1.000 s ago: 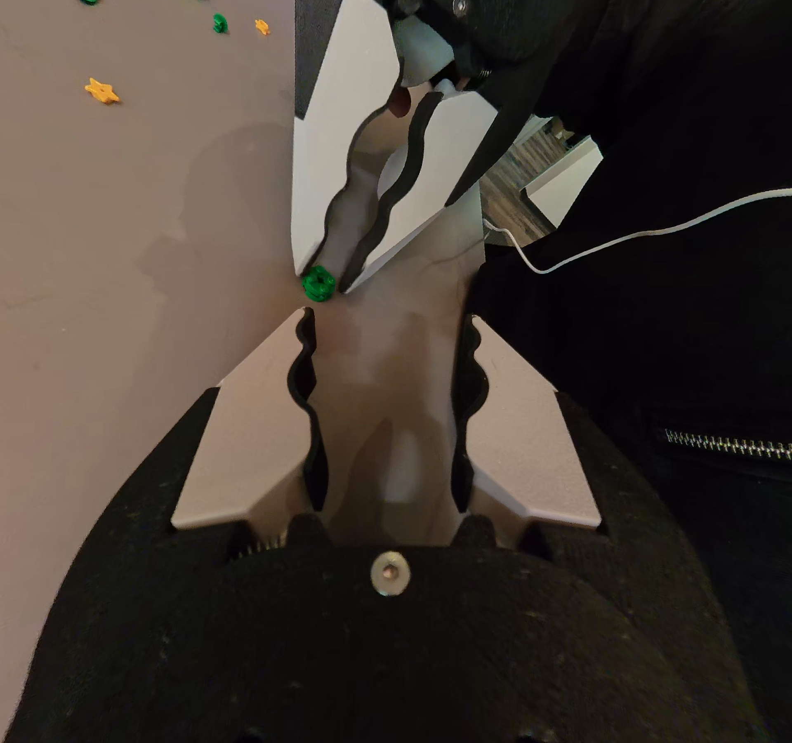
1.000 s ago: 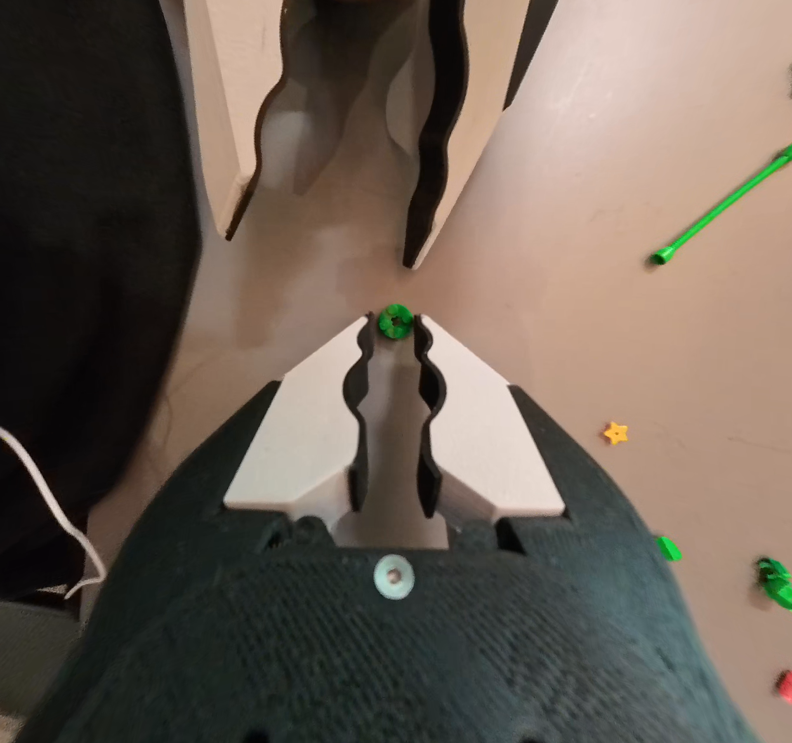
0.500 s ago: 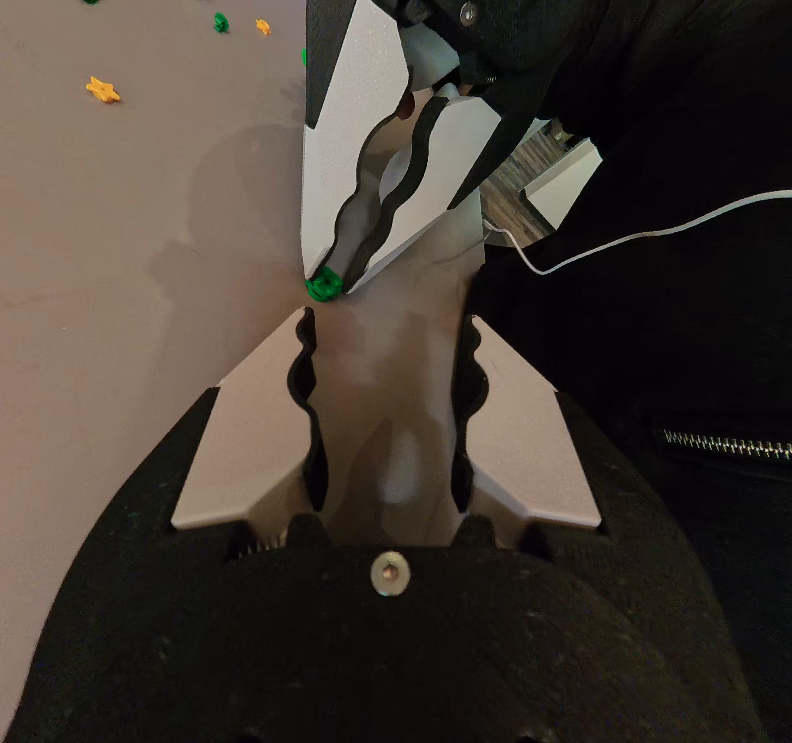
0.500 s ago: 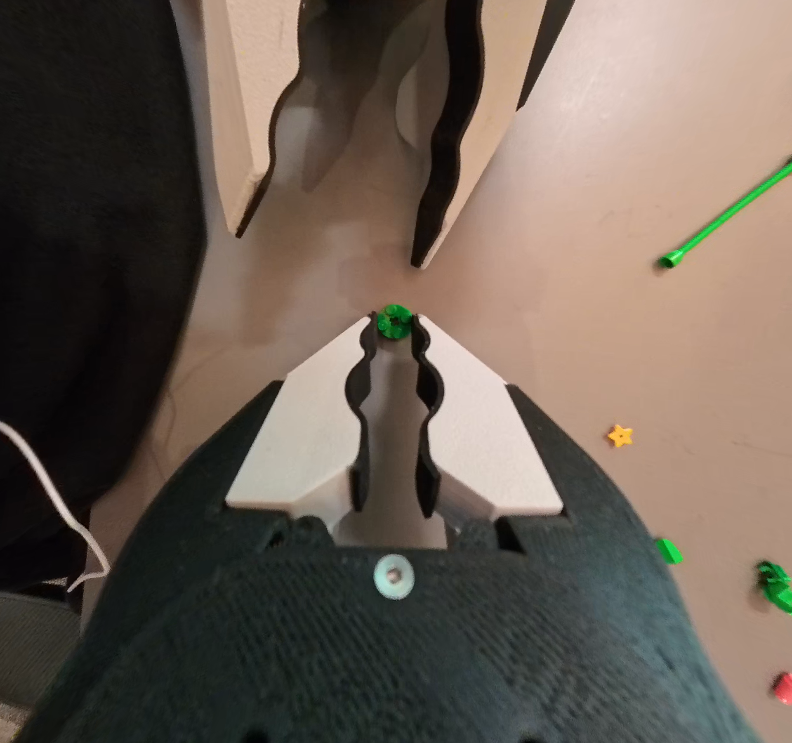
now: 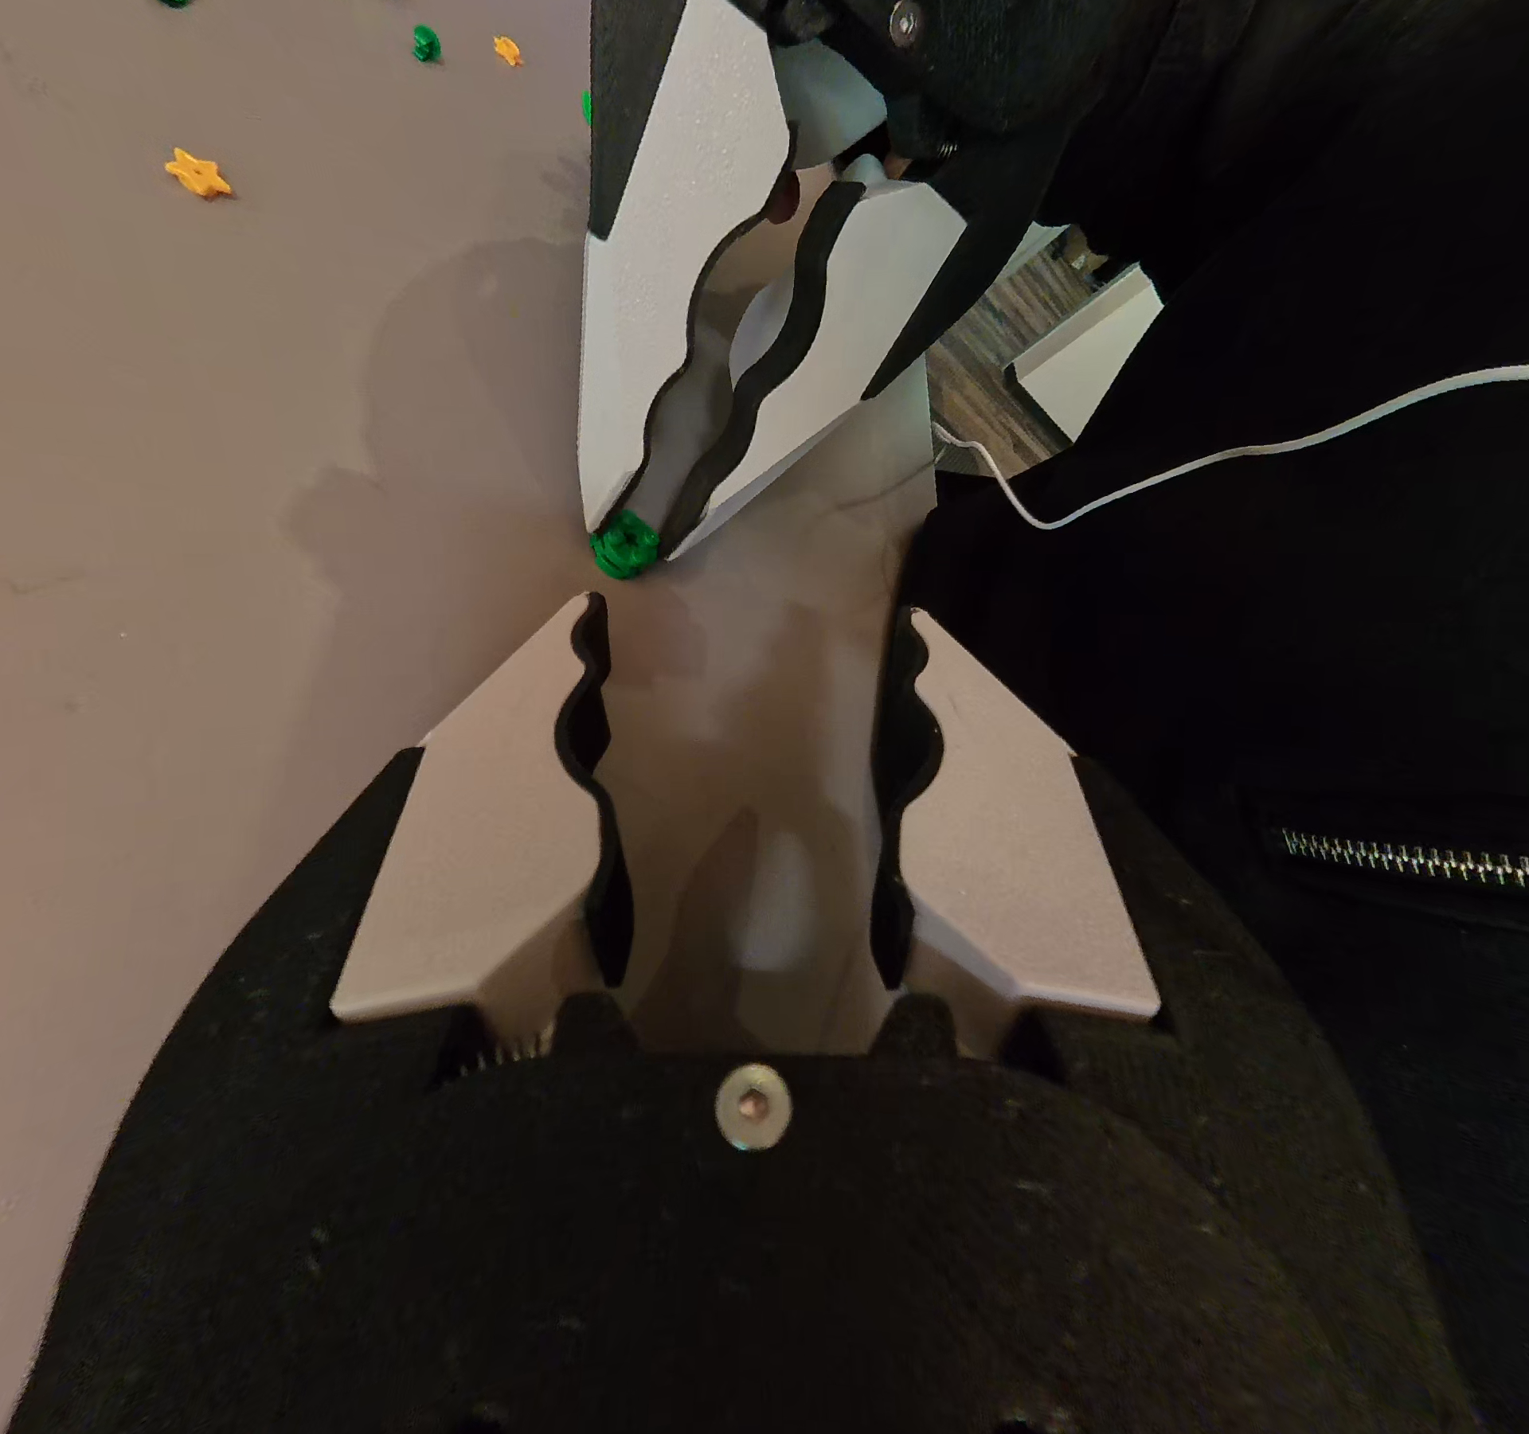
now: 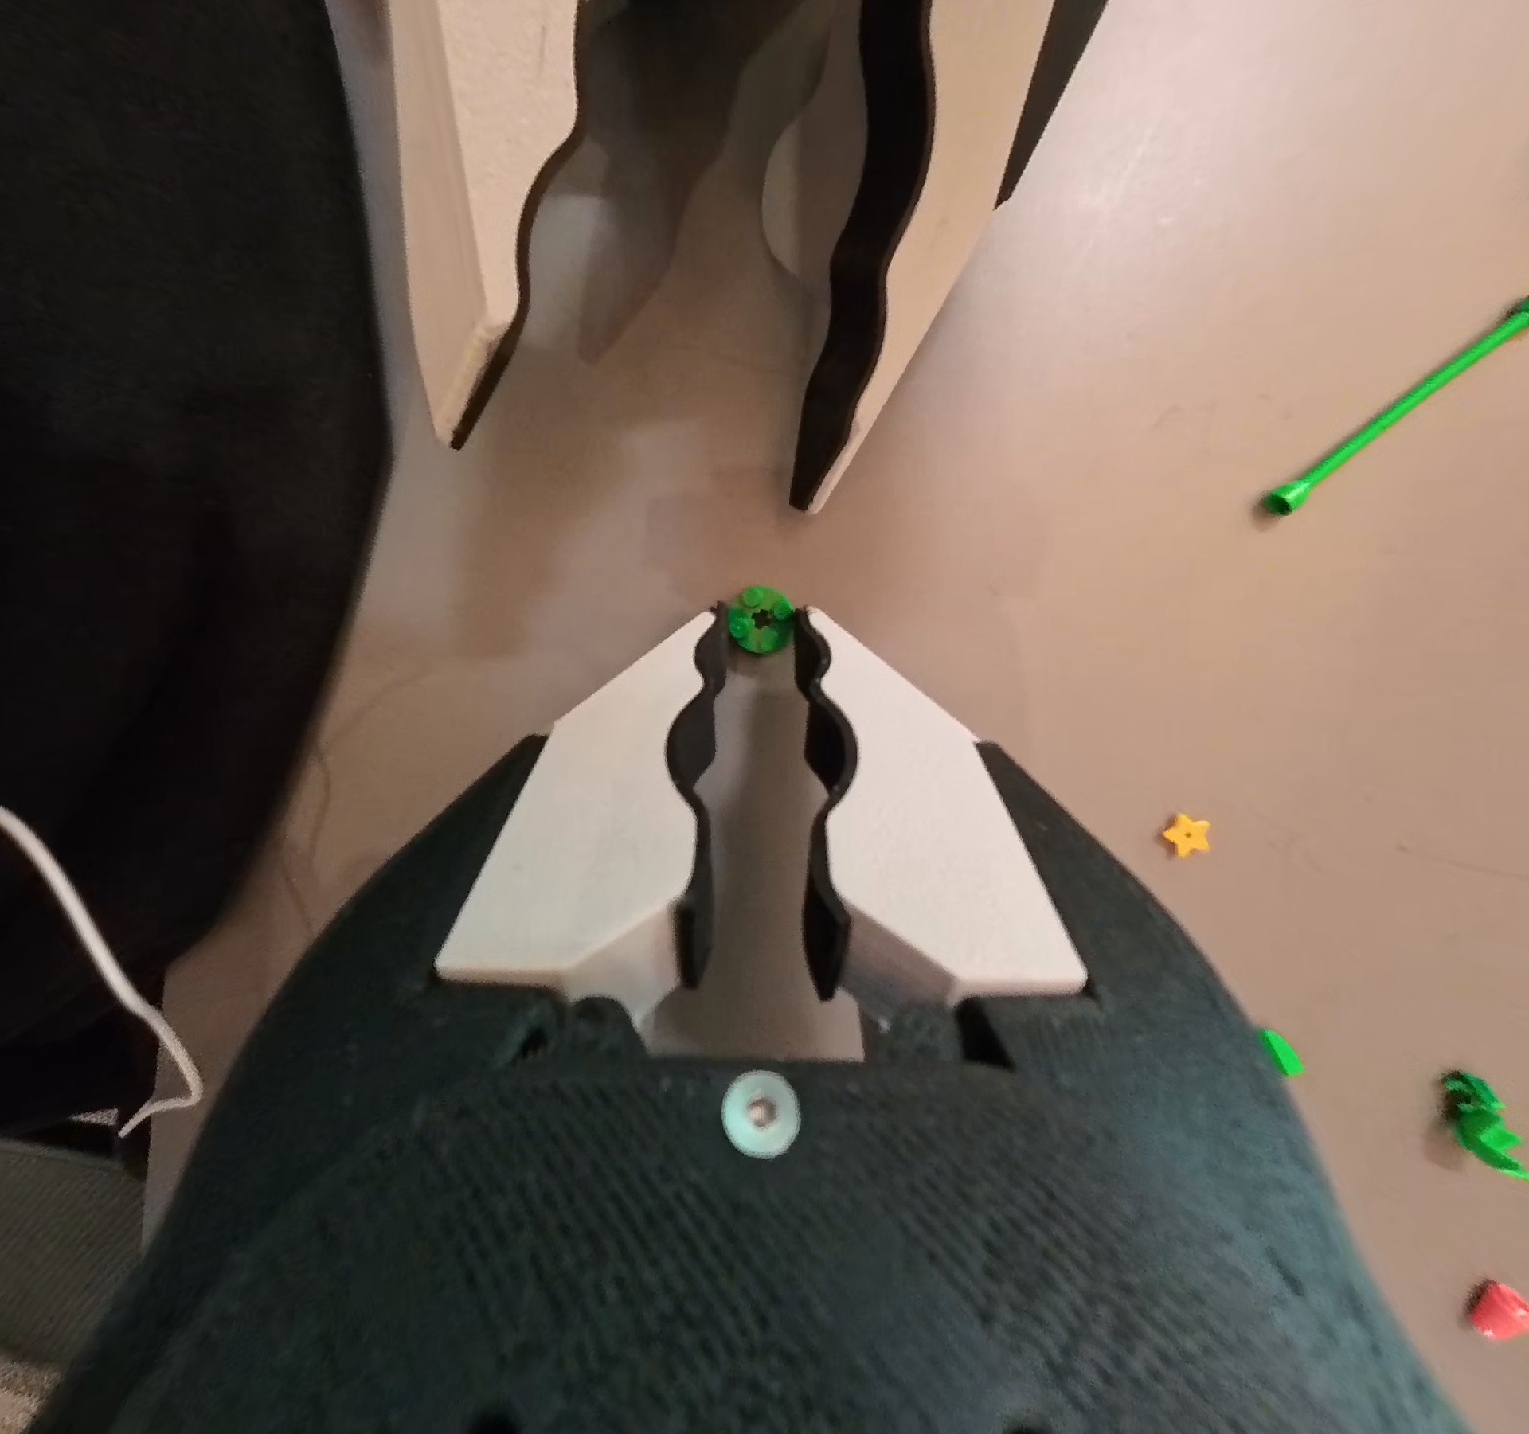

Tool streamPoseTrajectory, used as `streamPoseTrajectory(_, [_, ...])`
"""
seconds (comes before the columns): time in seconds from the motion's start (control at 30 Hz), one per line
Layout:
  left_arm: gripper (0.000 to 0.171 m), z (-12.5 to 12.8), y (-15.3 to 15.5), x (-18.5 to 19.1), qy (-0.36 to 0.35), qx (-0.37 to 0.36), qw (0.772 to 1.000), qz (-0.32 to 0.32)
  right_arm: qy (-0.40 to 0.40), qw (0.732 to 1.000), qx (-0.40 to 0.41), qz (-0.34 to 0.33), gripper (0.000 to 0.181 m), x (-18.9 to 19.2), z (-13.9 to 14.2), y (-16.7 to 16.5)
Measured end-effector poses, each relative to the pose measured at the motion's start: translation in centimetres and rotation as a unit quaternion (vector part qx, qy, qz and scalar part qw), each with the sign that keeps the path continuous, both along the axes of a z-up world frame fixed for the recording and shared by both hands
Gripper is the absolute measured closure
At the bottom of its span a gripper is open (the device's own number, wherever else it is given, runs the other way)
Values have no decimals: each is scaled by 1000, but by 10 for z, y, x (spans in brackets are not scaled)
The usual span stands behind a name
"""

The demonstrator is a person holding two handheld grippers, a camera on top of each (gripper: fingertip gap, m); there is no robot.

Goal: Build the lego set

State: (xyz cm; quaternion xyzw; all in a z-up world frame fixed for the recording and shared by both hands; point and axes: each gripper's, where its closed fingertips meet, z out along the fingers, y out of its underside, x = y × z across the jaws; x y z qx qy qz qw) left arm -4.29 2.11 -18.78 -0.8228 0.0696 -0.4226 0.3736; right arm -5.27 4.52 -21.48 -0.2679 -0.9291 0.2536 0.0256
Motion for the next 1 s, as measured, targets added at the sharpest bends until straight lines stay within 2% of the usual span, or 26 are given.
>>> streamPoseTrajectory(0.73, [106, 0, 0, 0, 0, 0, 1000, 0, -4, 1000, 1, 1, 165, -1, -3, 1])
streamPoseTrajectory(0.93, [106, 0, 0, 0, -1, -1, 1000, 0, 1, 1000, -7, -11, 162, -3, 4, 0])
streamPoseTrajectory(1.0, [106, 0, 0, 0, -1, 0, 1000, 0, 6, 1000, -10, -12, 169, -3, 8, -2])
